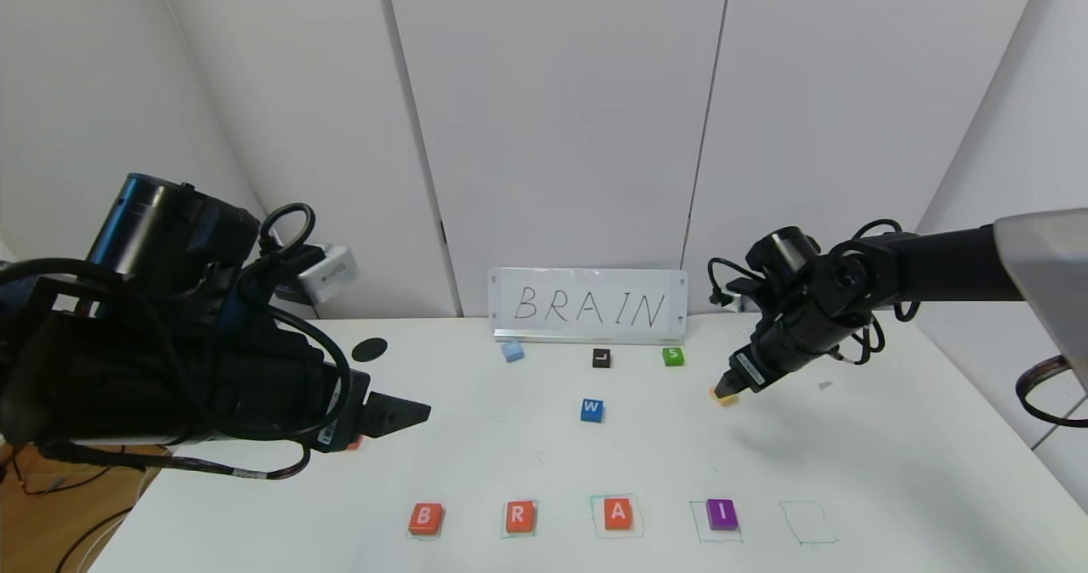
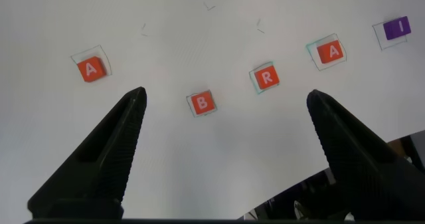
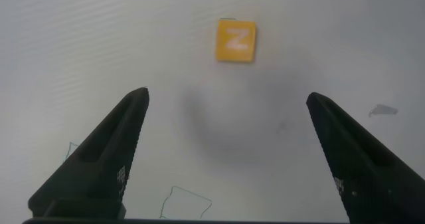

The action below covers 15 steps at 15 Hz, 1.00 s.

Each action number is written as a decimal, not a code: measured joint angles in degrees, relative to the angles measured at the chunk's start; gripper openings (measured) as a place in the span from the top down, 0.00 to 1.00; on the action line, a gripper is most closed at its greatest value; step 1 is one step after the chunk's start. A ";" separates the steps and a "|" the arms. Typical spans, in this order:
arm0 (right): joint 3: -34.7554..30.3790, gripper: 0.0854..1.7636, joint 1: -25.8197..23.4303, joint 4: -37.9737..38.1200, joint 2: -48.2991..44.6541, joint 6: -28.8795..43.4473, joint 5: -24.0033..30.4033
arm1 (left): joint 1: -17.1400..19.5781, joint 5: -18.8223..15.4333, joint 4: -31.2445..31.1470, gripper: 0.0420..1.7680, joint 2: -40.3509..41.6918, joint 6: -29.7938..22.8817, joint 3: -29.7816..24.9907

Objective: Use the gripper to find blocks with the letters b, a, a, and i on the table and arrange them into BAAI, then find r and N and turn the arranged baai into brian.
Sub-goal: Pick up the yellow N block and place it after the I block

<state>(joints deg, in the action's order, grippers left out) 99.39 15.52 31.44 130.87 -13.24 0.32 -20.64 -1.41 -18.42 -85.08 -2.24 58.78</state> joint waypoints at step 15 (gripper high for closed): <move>13.24 0.03 0.73 3.23 11.80 7.72 -0.89 | 0.00 0.00 -0.13 0.03 -0.01 0.00 0.01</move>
<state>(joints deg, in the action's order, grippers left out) 112.63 16.25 34.67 142.67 -5.52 -0.57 -20.64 -1.41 -18.55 -85.09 -2.24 58.80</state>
